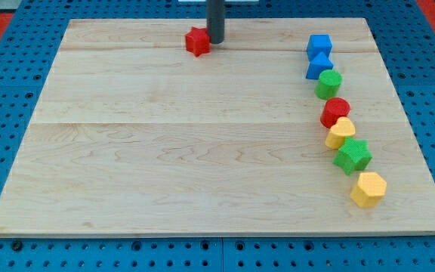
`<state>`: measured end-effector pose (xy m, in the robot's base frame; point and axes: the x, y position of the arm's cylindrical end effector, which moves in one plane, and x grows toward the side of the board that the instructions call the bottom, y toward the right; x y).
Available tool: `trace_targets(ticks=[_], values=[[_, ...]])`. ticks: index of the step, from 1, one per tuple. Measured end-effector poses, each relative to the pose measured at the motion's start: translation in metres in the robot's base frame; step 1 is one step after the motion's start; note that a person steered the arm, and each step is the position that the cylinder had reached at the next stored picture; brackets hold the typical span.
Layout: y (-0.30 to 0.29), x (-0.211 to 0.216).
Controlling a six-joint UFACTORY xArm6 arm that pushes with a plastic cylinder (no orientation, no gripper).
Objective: Push the red star to the top left
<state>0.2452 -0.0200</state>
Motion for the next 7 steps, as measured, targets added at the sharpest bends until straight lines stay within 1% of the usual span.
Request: trace_targets(ticks=[1, 3, 7], values=[[-0.032, 0.001], [-0.057, 0.022], [-0.129, 0.036]])
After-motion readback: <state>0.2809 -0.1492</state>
